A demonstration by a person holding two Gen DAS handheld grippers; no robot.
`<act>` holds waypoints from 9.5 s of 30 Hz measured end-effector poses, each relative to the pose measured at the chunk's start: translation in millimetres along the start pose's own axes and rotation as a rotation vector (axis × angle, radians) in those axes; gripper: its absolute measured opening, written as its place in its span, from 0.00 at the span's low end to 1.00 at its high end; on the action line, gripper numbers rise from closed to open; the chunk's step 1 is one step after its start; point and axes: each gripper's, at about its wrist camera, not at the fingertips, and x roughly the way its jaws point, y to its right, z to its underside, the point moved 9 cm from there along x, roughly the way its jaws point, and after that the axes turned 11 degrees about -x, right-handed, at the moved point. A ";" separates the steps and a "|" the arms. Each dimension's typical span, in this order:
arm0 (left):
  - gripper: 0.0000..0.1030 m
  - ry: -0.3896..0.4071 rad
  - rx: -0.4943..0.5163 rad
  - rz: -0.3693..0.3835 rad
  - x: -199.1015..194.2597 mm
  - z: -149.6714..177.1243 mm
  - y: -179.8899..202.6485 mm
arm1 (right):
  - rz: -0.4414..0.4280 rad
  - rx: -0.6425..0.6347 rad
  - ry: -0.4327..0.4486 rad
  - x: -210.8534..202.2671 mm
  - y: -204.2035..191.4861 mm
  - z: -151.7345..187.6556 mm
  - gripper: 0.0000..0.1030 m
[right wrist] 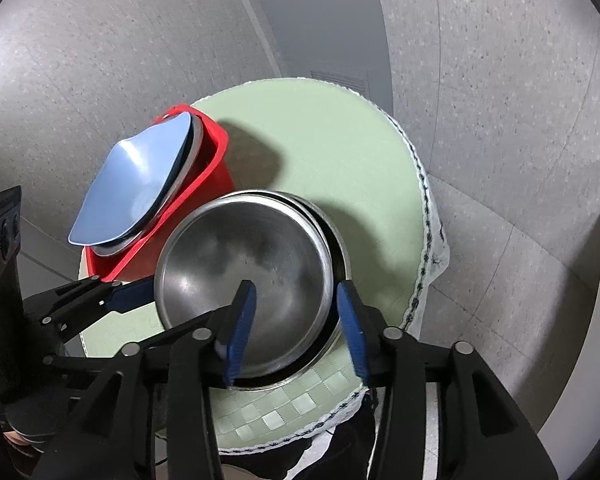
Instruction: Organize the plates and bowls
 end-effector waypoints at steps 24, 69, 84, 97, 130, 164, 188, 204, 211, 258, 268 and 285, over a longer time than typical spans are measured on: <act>0.73 0.039 -0.288 -0.174 3.1 63.9 -20.5 | -0.149 0.034 -0.079 50.7 28.1 6.6 0.54; 0.44 0.243 -0.213 -0.012 -65.3 -54.4 -63.1 | -0.275 0.024 0.139 -19.5 -11.6 -85.6 0.38; 0.44 0.221 -0.346 -0.151 -86.7 -50.6 -178.9 | -0.422 -0.040 0.015 64.3 -116.3 -135.6 0.38; 0.45 0.131 -0.368 -0.190 -39.6 -87.9 -192.7 | -0.390 -0.036 -0.099 113.9 -132.9 -119.7 0.38; 0.65 0.133 -0.385 -0.168 -37.0 -100.6 -210.9 | -0.143 -0.146 -0.043 91.1 -134.3 -128.5 0.59; 0.99 0.589 -0.233 -0.397 -239.6 87.5 -37.0 | 0.011 -0.225 0.281 -117.3 -124.4 -15.2 0.85; 0.99 0.750 -0.239 -0.404 -359.6 346.6 181.9 | 0.038 -0.328 0.475 -311.7 -80.9 167.9 0.97; 0.99 0.800 -0.153 -0.349 -453.9 526.7 221.4 | 0.159 -0.270 0.570 -417.3 -127.8 309.4 1.00; 0.99 0.800 -0.137 -0.327 -486.8 586.1 237.1 | 0.184 -0.247 0.579 -438.0 -140.6 350.4 1.00; 0.99 0.833 -0.129 -0.296 -436.7 587.6 231.6 | 0.203 -0.260 0.619 -437.4 -113.3 393.2 1.00; 0.99 0.838 -0.127 -0.297 -426.6 586.6 235.6 | 0.198 -0.258 0.619 -437.5 -112.6 391.2 1.00; 0.99 0.841 -0.124 -0.300 -421.6 591.8 241.0 | 0.198 -0.250 0.619 -436.3 -114.2 387.0 1.00</act>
